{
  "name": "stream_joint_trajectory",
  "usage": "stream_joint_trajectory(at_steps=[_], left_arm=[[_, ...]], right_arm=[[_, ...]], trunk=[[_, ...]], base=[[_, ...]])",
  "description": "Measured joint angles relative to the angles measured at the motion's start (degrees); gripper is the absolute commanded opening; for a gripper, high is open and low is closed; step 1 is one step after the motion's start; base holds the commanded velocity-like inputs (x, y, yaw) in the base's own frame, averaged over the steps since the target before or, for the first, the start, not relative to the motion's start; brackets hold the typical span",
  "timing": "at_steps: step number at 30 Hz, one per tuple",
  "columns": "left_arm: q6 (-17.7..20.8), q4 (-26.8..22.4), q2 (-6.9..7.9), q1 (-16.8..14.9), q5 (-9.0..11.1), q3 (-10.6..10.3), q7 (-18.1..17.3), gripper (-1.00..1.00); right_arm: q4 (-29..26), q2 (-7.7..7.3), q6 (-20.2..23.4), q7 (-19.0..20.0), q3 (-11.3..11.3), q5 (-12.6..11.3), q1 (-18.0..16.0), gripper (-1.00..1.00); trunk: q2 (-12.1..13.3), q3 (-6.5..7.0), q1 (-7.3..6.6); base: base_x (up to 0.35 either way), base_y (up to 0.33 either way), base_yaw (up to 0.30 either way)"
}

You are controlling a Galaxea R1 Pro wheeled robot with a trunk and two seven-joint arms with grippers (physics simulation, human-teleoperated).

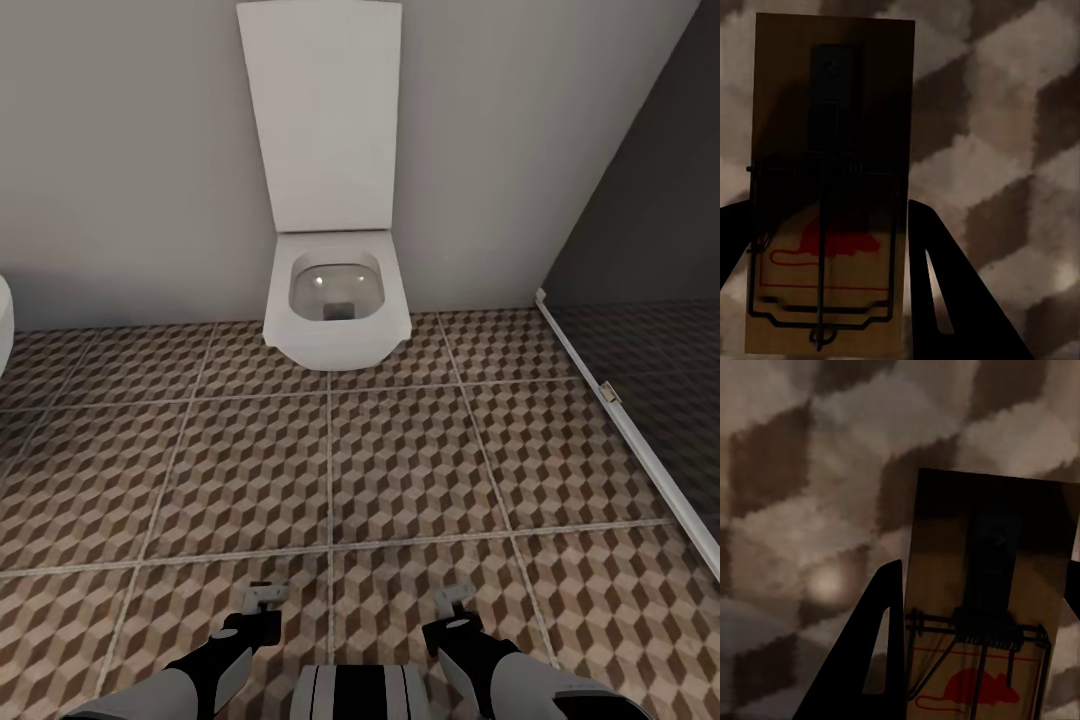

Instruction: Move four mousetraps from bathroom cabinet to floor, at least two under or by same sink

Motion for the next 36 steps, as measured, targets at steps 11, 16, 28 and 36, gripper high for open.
stream_joint_trajectory(at_steps=[11, 16, 28, 36], left_arm=[[0.43, 0.0, 0.08, 0.0, 0.24, 0.0, -0.08, -1.0], [0.41, 0.0, 0.09, 0.0, 0.26, 0.0, -0.09, -1.0], [0.41, 0.0, 0.09, 0.0, 0.23, 0.0, -0.09, -1.0], [0.94, 0.0, 0.01, 0.0, 0.02, 0.0, -0.47, -1.0]], right_arm=[[-0.08, -0.04, 0.93, -0.05, -0.07, -0.06, 0.0, -1.0], [-0.09, -0.04, 0.9, -0.02, -0.06, -0.06, 0.0, -1.0], [-0.09, 0.0, 0.98, 0.0, -0.01, -0.05, 0.0, -1.0], [-0.09, -0.04, 0.98, 0.01, -0.02, -0.02, 0.0, -1.0]], trunk=[[0.0, 0.0, 0.0], [0.0, 0.0, 0.0], [0.0, 0.0, 0.0], [0.0, 0.0, 0.0]], base=[[0.0, 0.0, 0.0], [0.0, 0.0, 0.0], [0.0, 0.0, 0.0], [0.0, 0.0, 0.0]])
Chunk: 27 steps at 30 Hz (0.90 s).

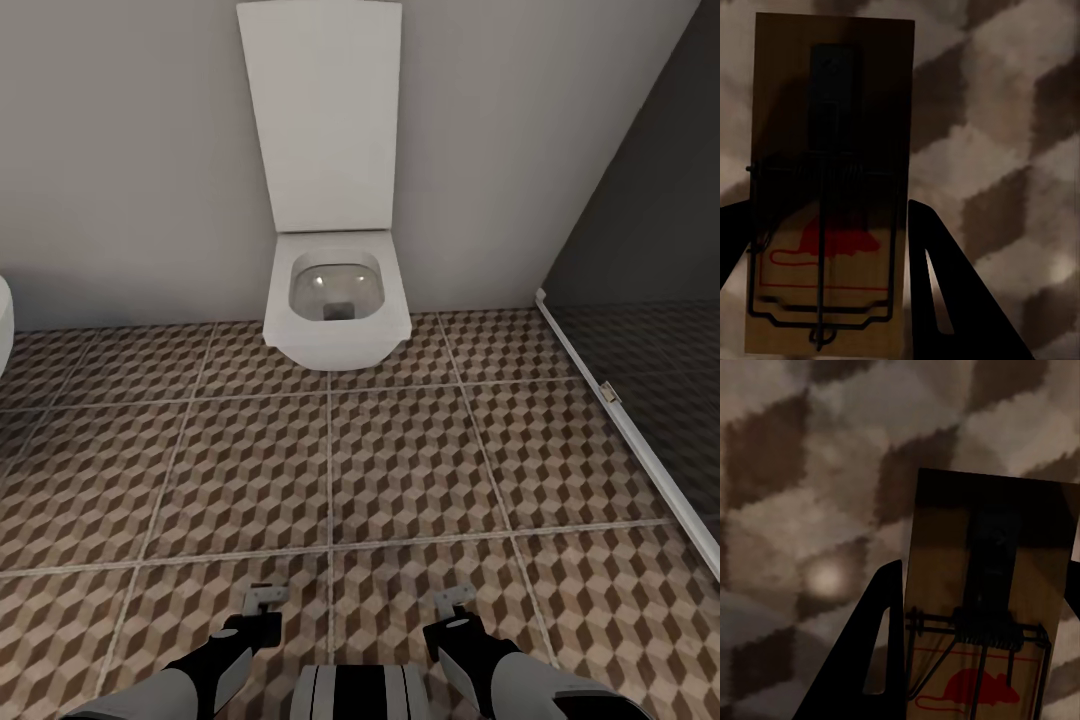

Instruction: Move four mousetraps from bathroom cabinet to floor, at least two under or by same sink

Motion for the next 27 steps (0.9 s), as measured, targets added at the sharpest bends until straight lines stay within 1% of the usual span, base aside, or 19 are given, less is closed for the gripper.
stream_joint_trajectory(at_steps=[4, 6, 10, 17, 27], left_arm=[[1.04, 0.0, 0.05, 0.0, 0.16, 0.0, -0.04, -1.0], [2.92, 0.07, 0.12, -0.01, 0.31, 0.06, 0.16, -1.0], [4.76, 0.07, 0.15, -0.03, 0.38, 0.08, 0.31, -1.0], [5.52, 0.08, 0.16, -0.03, 0.43, 0.15, 0.36, -1.0], [5.39, 0.05, 0.16, -0.03, 0.41, 0.17, 0.37, -1.0]], right_arm=[[0.0, 0.0, 0.0, 0.0, 0.02, 0.02, 0.0, -1.0], [0.0, 0.0, -0.02, 0.0, 0.01, -0.01, 0.0, -1.0], [0.0, 0.0, -0.02, 0.0, 0.02, 0.02, 0.0, -1.0], [0.0, 0.0, -0.02, 0.0, 0.01, 0.02, 0.0, -1.0], [0.0, 0.0, -0.08, -0.01, 0.02, 0.04, 0.0, -1.0]], trunk=[[0.0, 0.0, 0.0], [0.0, 0.0, 0.0], [0.0, 0.0, 0.0], [0.0, 0.0, 0.0], [0.0, 0.0, 0.0]], base=[[0.0, 0.0, 0.0], [0.0, 0.0, 0.0], [0.0, 0.0, 0.0], [0.0, 0.0, 0.0], [0.0, 0.0, 0.0]])
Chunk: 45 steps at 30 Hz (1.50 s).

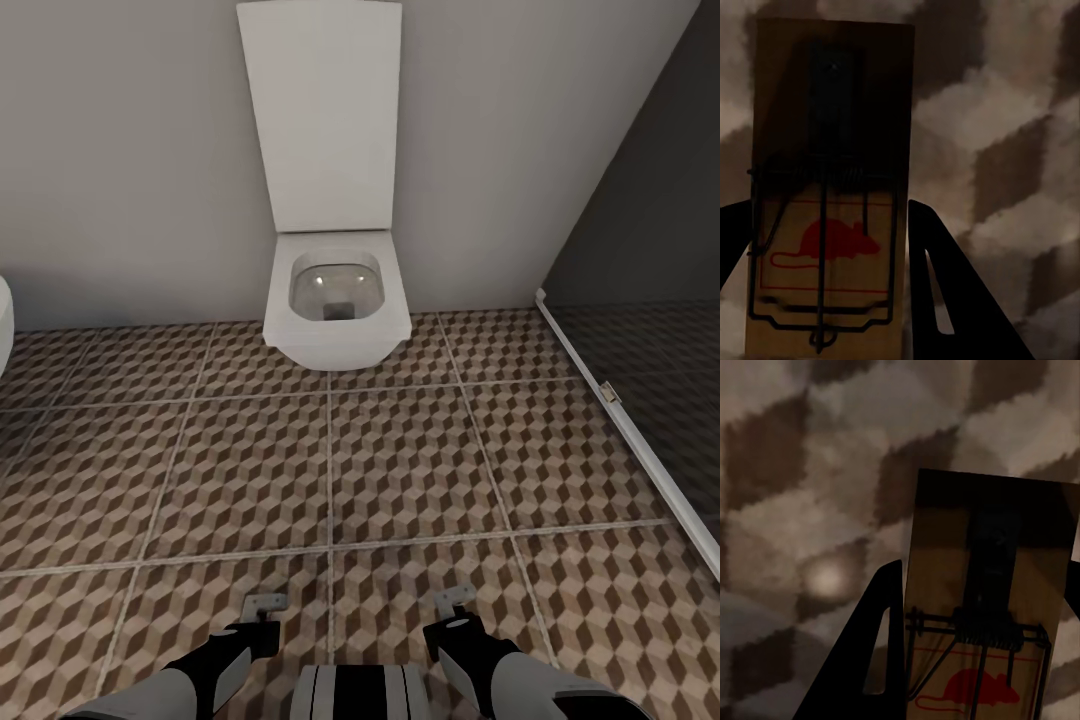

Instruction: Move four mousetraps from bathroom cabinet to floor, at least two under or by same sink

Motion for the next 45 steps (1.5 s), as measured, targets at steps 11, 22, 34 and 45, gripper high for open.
stream_joint_trajectory(at_steps=[11, 22, 34, 45], left_arm=[[-0.1, 0.01, -0.08, 0.0, -0.01, -0.06, 0.0, -1.0], [-0.13, -0.02, -0.01, 0.0, -0.01, -0.09, 0.0, -1.0], [-0.13, -0.01, 0.0, 0.0, -0.01, -0.09, 0.0, -1.0], [-0.14, -0.07, 0.0, 0.0, -0.01, -0.09, 0.03, -1.0]], right_arm=[[0.0, -0.02, 0.0, 0.01, 0.0, -0.01, 0.0, -1.0], [0.0, -0.06, 0.0, 0.02, 0.01, 0.0, 0.0, -1.0], [0.0, -0.09, 0.0, 0.02, 0.01, 0.0, 0.0, -1.0], [-0.03, -0.09, -0.55, 0.01, 0.01, 0.0, 0.0, -1.0]], trunk=[[-0.08, -1.33, 0.15], [-0.08, -1.33, 0.15], [-0.16, -2.66, 0.31], [-0.16, -2.66, 0.31]], base=[[0.0, 0.0, 0.0], [0.0, 0.0, 0.0], [0.0, 0.0, 0.0], [0.0, 0.0, 0.0]])
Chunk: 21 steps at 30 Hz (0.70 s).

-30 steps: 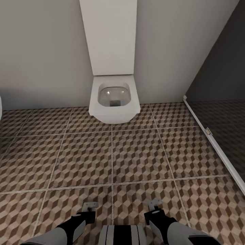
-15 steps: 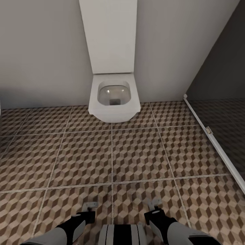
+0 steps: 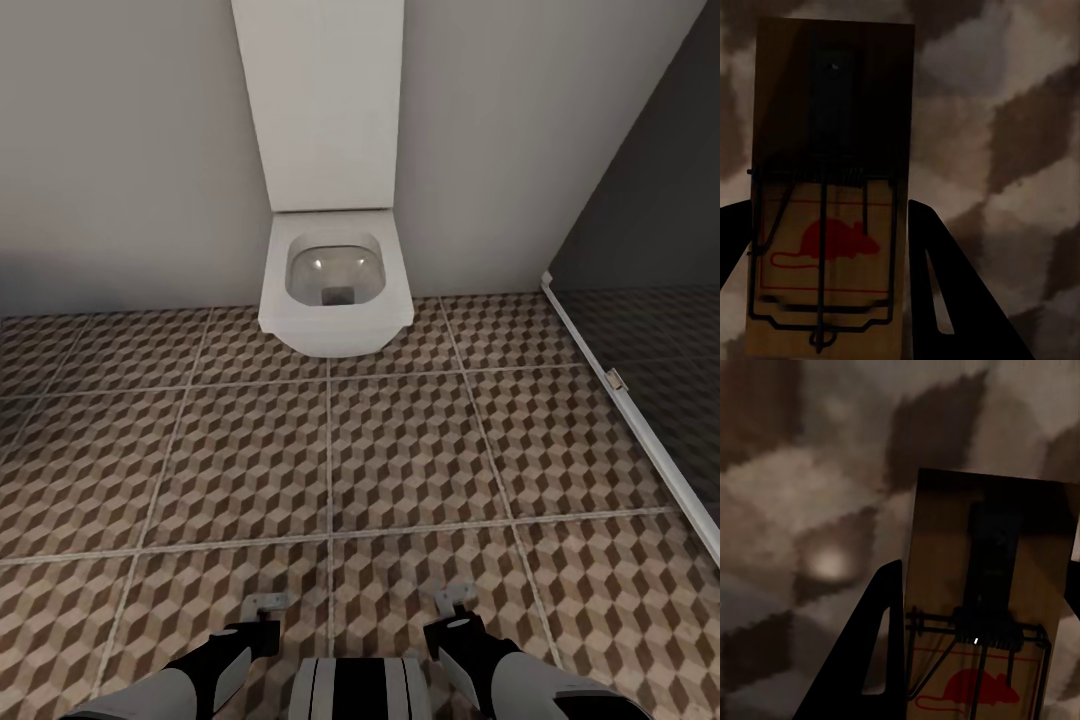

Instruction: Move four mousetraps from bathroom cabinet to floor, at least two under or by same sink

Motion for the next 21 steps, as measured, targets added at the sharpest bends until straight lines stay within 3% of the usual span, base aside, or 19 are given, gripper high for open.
stream_joint_trajectory(at_steps=[14, 21], left_arm=[[-0.06, -0.02, 0.0, 0.0, -0.02, 0.0, 0.06, -1.0], [-0.4, -0.1, 0.08, 0.0, -0.08, -0.08, -0.01, -1.0]], right_arm=[[-1.71, 0.17, -0.6, -0.03, 0.12, -0.01, -0.02, -1.0], [-1.75, 0.25, -0.53, -0.01, 0.28, 0.07, -0.02, -1.0]], trunk=[[0.0, 0.0, 0.0], [0.0, 0.0, -0.03]], base=[[0.006, 0.0, 0.0], [0.238, 0.059, 0.0]])
